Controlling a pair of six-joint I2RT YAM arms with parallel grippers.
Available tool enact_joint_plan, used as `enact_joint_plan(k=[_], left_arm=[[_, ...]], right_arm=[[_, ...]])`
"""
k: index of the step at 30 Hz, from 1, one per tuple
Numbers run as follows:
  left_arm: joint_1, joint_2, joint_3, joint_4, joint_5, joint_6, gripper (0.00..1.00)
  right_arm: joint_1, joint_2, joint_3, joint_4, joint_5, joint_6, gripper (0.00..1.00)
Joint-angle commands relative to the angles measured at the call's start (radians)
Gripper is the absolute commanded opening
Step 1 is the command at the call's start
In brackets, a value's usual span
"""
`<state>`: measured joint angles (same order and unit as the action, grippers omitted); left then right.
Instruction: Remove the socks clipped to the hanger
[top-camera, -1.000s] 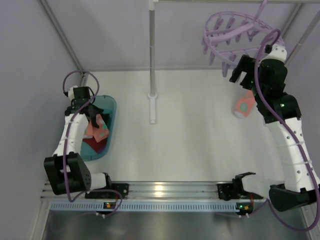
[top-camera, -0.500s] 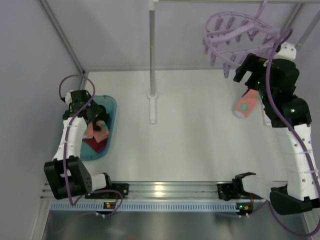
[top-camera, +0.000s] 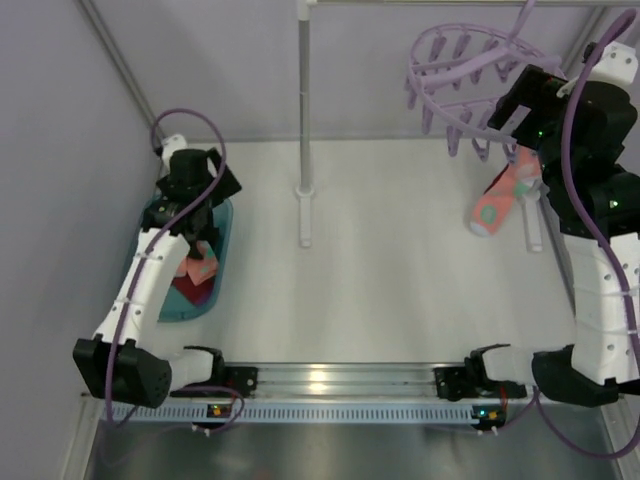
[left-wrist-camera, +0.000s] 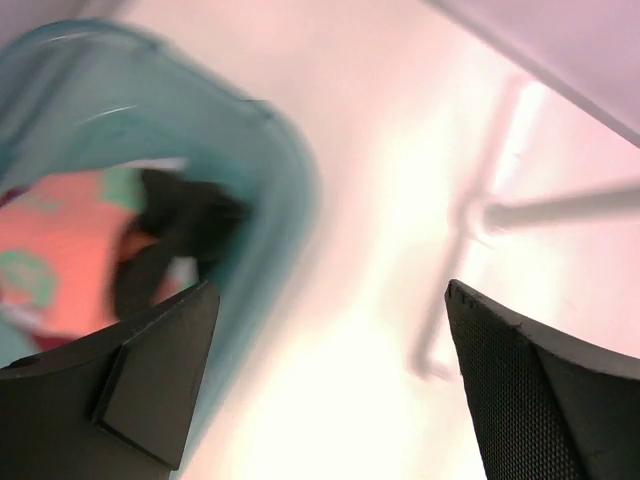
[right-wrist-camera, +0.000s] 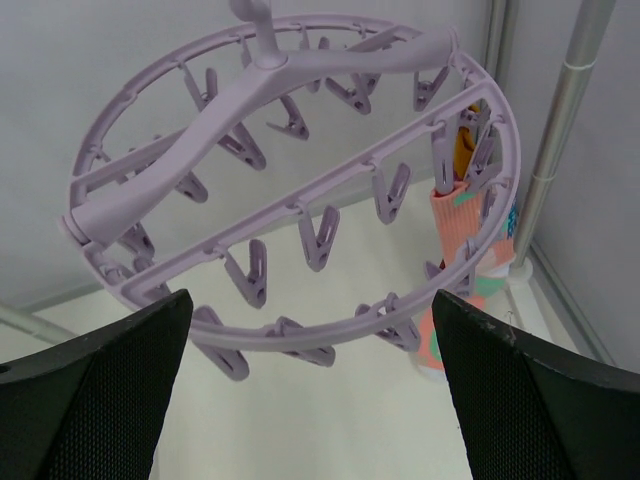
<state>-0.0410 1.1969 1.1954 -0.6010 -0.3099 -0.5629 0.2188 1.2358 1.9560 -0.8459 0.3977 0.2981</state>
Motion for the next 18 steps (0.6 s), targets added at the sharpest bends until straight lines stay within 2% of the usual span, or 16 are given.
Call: enact_joint_plan(k=[1, 3, 6, 12, 18], left_arm=[[-0.222, 0.058, 0.107, 0.033, -0.053, 0.024, 0.98], [-0.357, 0.079, 0.139, 0.037, -0.077, 0.005, 0.98], [-0.466, 0.127, 0.161, 0.041, -0.078, -0.008, 0.98], [-0.606, 0.22, 0.173, 0.055, -0.078, -0.009, 0.98], [-0.772, 0.312, 0.234, 0.076, -0.158, 0.041, 0.98]], right_arm=[[-0.027, 0.074, 0.073, -0.051, 0.061, -0.027, 1.0], [-0.03, 0.089, 0.06, -0.042, 0.043, -0.027, 0.99], [-0.032, 0.102, 0.008, -0.009, -0.023, -0.027, 0.99], [-0.015, 0.178, -0.023, 0.022, -0.186, -0.03, 0.99], [0.088, 0.289, 0.038, 0.062, -0.359, -0.017, 1.0]])
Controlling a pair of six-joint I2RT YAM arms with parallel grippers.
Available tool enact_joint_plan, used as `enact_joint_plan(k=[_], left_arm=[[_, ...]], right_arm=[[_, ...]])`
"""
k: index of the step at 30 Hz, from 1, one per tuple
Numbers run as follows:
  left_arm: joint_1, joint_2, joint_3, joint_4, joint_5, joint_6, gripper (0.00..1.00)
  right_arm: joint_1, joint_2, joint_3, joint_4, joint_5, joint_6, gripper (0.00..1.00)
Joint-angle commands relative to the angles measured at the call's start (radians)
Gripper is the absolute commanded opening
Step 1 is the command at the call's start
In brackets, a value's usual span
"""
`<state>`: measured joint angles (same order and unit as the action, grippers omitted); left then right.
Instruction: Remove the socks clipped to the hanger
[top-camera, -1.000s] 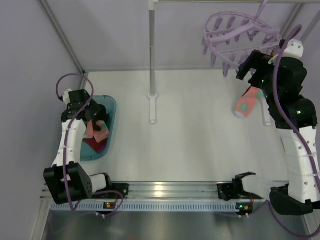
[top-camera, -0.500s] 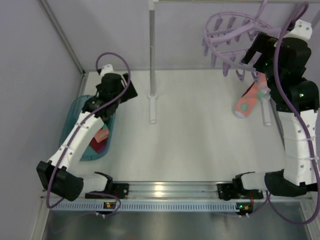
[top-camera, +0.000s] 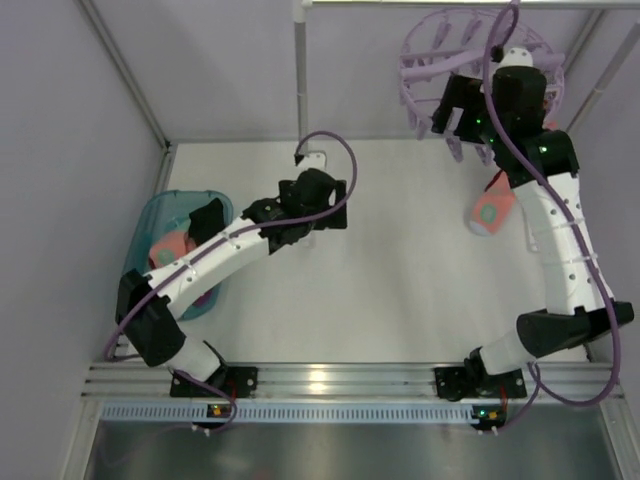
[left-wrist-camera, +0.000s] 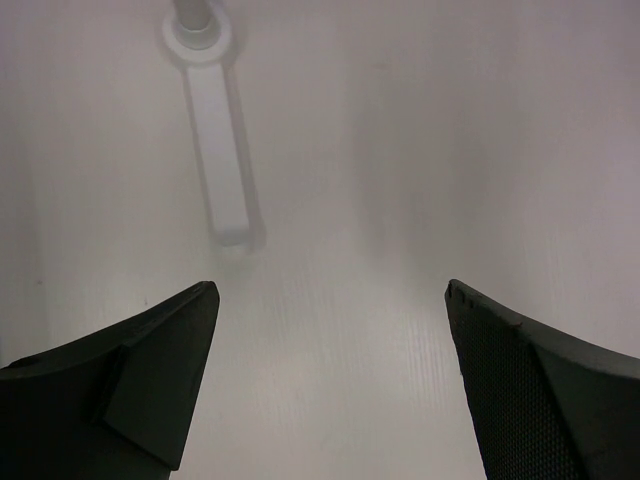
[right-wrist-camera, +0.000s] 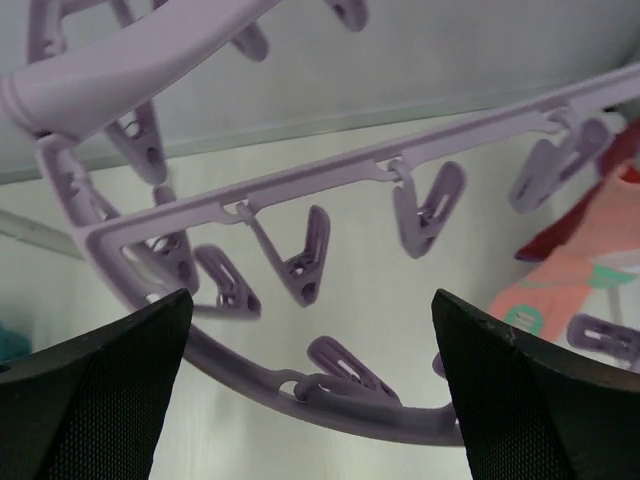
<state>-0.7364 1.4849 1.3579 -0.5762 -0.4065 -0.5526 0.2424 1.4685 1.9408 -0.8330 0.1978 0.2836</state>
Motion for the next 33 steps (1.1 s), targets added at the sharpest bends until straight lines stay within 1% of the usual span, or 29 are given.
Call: enact_joint_plan(k=[1, 3, 7, 11, 16, 20, 23, 24, 25, 26, 27, 28, 29, 30, 33], left_arm=[[-0.098, 0.056, 0.084, 0.052, -0.075, 0.042, 0.98], [-0.156, 0.087, 0.119, 0.052, -0.115, 0.072, 0.98], [-0.213, 0.155, 0.156, 0.055, -0.123, 0.089, 0.98], [-0.245, 0.195, 0.168, 0.073, -0.127, 0.111, 0.98], [-0.274, 0.221, 0.162, 0.13, -0.146, 0.154, 0.98], [-0.285, 0.236, 0.164, 0.153, -0.134, 0.151, 0.98], [-0.293, 0.245, 0.17, 0.153, -0.13, 0.154, 0.98], [-0.294, 0.247, 0.17, 0.153, -0.127, 0.155, 0.98], [-0.296, 0.247, 0.17, 0.153, -0.129, 0.157, 0.98], [-0.299, 0.244, 0.167, 0.153, -0.129, 0.158, 0.98], [-0.301, 0.244, 0.167, 0.153, -0.127, 0.158, 0.98], [-0.301, 0.241, 0.165, 0.151, -0.127, 0.158, 0.98], [-0.301, 0.239, 0.165, 0.153, -0.124, 0.157, 0.98], [-0.301, 0.239, 0.167, 0.153, -0.117, 0.157, 0.98], [-0.305, 0.235, 0.165, 0.151, -0.107, 0.154, 0.98]], right_arm=[[0.099, 0.073, 0.072, 0.048, -0.178, 0.002, 1.0], [0.132, 0.114, 0.121, 0.049, -0.227, 0.012, 0.99], [0.173, 0.13, 0.158, 0.08, -0.277, 0.046, 1.0], [0.175, 0.13, 0.217, 0.058, -0.247, 0.032, 1.0], [0.173, 0.063, 0.216, 0.048, -0.164, 0.012, 0.99], [0.175, 0.013, 0.211, 0.037, -0.094, -0.007, 0.99], [0.175, -0.046, 0.198, 0.008, 0.03, -0.009, 0.99], [0.173, -0.062, 0.185, 0.0, 0.11, -0.009, 1.0], [0.173, -0.08, 0.167, -0.008, 0.15, -0.009, 0.99], [0.173, -0.124, 0.12, -0.008, 0.229, -0.004, 0.99], [0.167, -0.144, 0.092, -0.006, 0.259, 0.0, 0.99], [0.16, -0.166, 0.045, -0.018, 0.279, 0.021, 1.0], [0.146, -0.187, 0.031, -0.032, 0.288, 0.034, 1.0], [0.105, -0.195, 0.018, -0.041, 0.278, 0.041, 0.99], [0.037, -0.206, -0.022, -0.064, 0.232, 0.057, 1.0]])
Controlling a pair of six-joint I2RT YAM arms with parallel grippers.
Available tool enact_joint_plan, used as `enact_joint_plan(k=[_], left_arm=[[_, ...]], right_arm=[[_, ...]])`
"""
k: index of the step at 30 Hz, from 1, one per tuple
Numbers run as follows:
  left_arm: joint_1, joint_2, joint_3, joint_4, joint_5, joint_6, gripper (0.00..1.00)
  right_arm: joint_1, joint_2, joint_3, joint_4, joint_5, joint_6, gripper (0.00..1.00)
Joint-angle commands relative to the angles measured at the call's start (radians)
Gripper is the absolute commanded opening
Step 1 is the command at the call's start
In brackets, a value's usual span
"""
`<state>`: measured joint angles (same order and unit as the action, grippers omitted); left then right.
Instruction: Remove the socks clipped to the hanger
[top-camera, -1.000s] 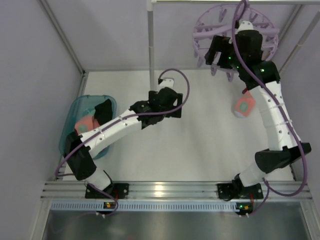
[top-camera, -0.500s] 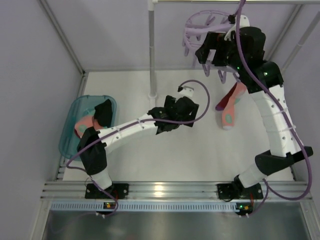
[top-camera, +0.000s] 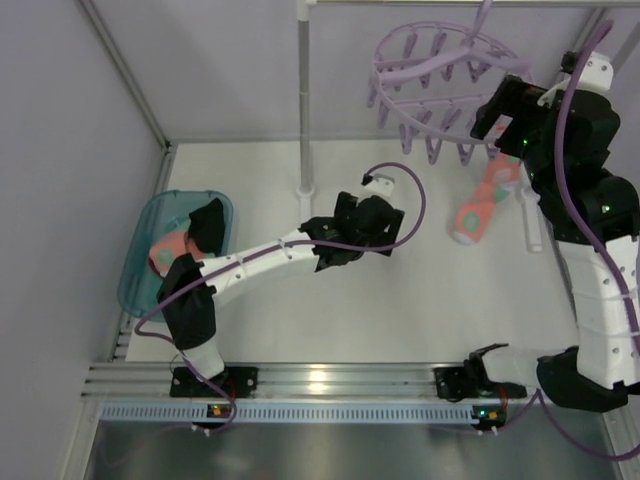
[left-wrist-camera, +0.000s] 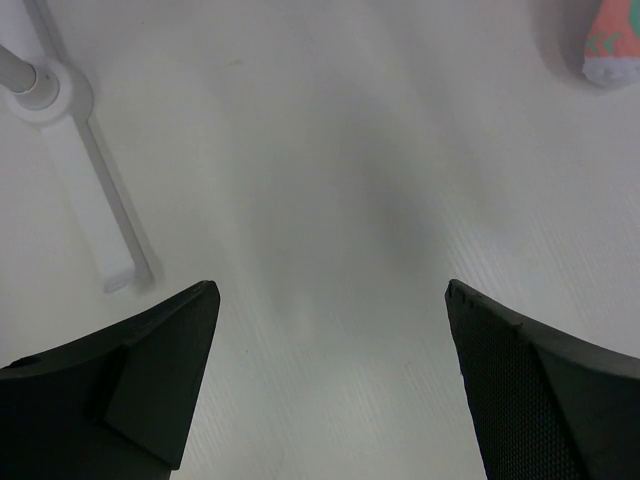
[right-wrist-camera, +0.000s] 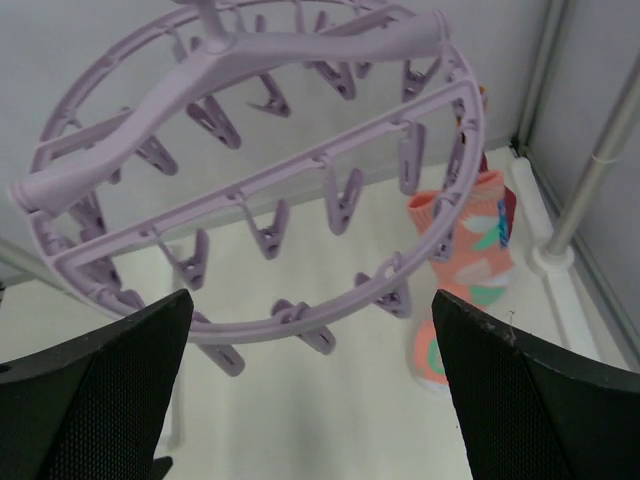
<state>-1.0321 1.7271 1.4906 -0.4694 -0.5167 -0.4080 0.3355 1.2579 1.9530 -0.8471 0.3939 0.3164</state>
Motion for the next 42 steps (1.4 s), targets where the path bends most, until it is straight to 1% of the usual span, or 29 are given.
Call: enact_joint_plan(k=[1, 7, 8, 10, 14, 17, 21, 23, 25, 26, 28, 32, 35, 42], left_arm=[[-0.013, -0.009, 0.034, 0.044, 0.004, 0.009, 0.98], [-0.026, -0.021, 0.014, 0.045, 0.007, 0.014, 0.98], [-0.026, -0.026, 0.011, 0.046, 0.007, 0.015, 0.98], [-0.028, -0.032, 0.005, 0.044, 0.006, 0.018, 0.98], [-0.028, -0.052, -0.004, 0.044, 0.001, 0.028, 0.98], [-0.028, -0.061, -0.013, 0.044, -0.006, 0.032, 0.98], [-0.028, -0.066, -0.016, 0.043, -0.011, 0.032, 0.98], [-0.028, -0.069, -0.02, 0.044, -0.009, 0.029, 0.98], [-0.028, -0.077, -0.029, 0.044, -0.011, 0.021, 0.98], [-0.028, -0.081, -0.032, 0.043, -0.009, 0.02, 0.98], [-0.028, -0.098, -0.046, 0.043, -0.016, 0.02, 0.98], [-0.028, -0.144, -0.079, 0.044, -0.032, 0.015, 0.98], [-0.028, -0.179, -0.101, 0.044, -0.045, 0.017, 0.98], [-0.028, -0.219, -0.125, 0.041, -0.059, 0.018, 0.98]], right_arm=[[-0.065, 0.0, -0.057, -0.052, 0.03, 0.03, 0.99], [-0.13, -0.049, -0.189, 0.023, -0.032, 0.052, 0.99], [-0.138, -0.046, -0.203, 0.032, -0.074, 0.055, 0.99], [-0.162, -0.032, -0.233, 0.063, -0.108, 0.062, 0.98], [-0.182, -0.008, -0.267, 0.086, -0.196, 0.081, 0.93], [-0.181, -0.02, -0.31, 0.12, -0.242, 0.092, 0.81], [-0.182, -0.023, -0.341, 0.152, -0.317, 0.093, 0.79], [-0.181, -0.006, -0.341, 0.164, -0.386, 0.098, 0.75], [-0.179, 0.012, -0.347, 0.181, -0.444, 0.113, 0.74], [-0.179, 0.018, -0.35, 0.201, -0.49, 0.121, 0.7], [-0.176, 0.037, -0.35, 0.21, -0.524, 0.138, 0.65], [-0.147, 0.055, -0.348, 0.25, -0.564, 0.168, 0.61], [-0.098, 0.075, -0.327, 0.263, -0.561, 0.179, 0.59], [0.025, 0.141, -0.226, 0.258, -0.537, 0.174, 0.6]])
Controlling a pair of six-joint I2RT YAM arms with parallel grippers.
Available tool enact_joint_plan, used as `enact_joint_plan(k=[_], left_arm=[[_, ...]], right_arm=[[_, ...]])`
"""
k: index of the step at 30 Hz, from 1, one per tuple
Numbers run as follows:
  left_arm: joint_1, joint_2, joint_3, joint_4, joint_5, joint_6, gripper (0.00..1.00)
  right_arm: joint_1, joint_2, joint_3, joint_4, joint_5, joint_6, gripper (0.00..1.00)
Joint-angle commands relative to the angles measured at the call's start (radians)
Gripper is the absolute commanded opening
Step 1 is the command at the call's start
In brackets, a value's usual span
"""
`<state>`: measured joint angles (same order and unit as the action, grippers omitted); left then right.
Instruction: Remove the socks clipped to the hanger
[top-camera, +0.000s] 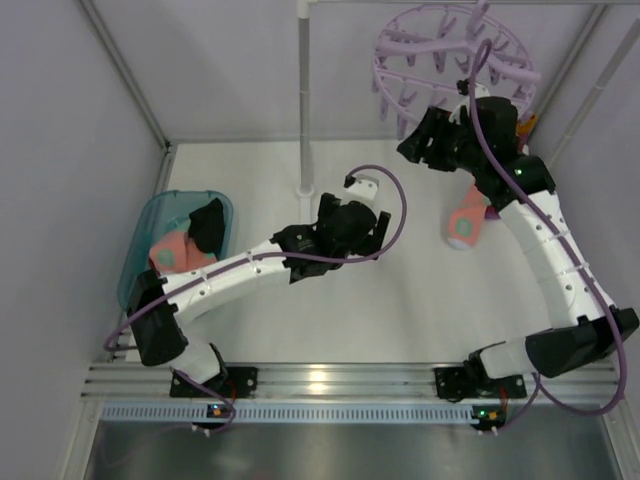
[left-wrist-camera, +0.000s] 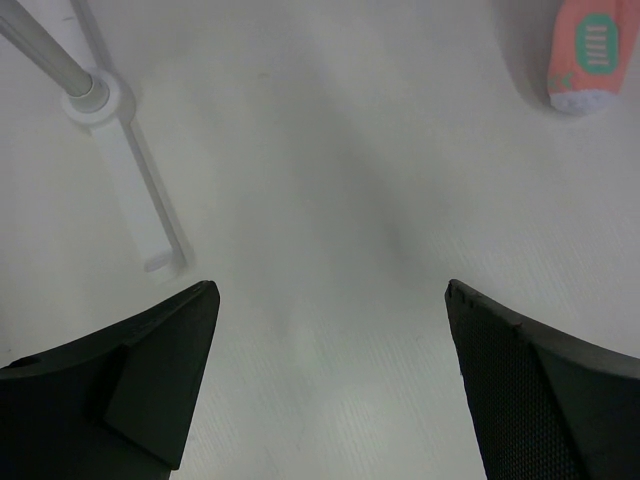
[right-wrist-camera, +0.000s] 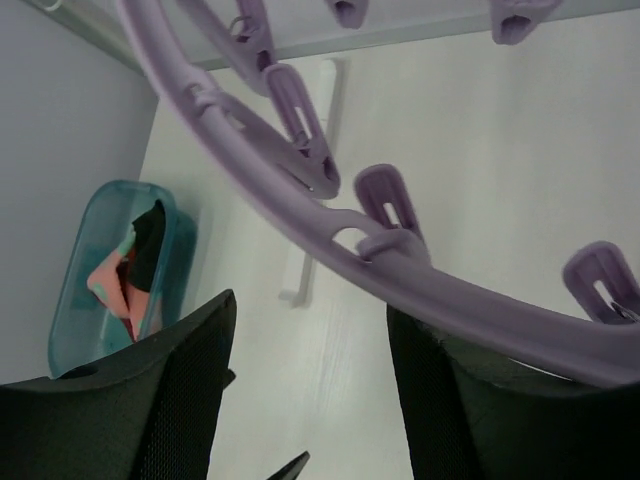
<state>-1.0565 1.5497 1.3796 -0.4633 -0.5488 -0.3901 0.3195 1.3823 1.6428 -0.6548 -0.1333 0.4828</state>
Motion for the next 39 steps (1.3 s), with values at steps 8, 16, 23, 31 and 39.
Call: enact_joint_plan(k=[8, 16, 23, 31, 39], left_arm=[[-0.003, -0.05, -0.028, 0.038, -0.022, -0.009, 0.98], [-0.023, -0.03, -0.022, 0.093, -0.057, 0.042, 0.98], [-0.068, 0.013, -0.013, 0.227, 0.016, 0.105, 0.98], [-0.074, 0.078, 0.055, 0.239, 0.064, 0.108, 0.98], [-0.074, 0.095, 0.072, 0.239, 0.085, 0.122, 0.98]], right_arm=[[0.122, 0.095, 0.235, -0.003, -0.011, -0.018, 0.6], [0.188, 0.041, 0.328, -0.107, 0.102, -0.081, 0.67], [0.182, -0.042, 0.403, -0.276, 0.433, -0.118, 0.72], [-0.092, -0.124, 0.301, -0.293, 0.448, -0.135, 0.74], [-0.503, -0.161, 0.06, -0.134, 0.184, -0.026, 0.75]])
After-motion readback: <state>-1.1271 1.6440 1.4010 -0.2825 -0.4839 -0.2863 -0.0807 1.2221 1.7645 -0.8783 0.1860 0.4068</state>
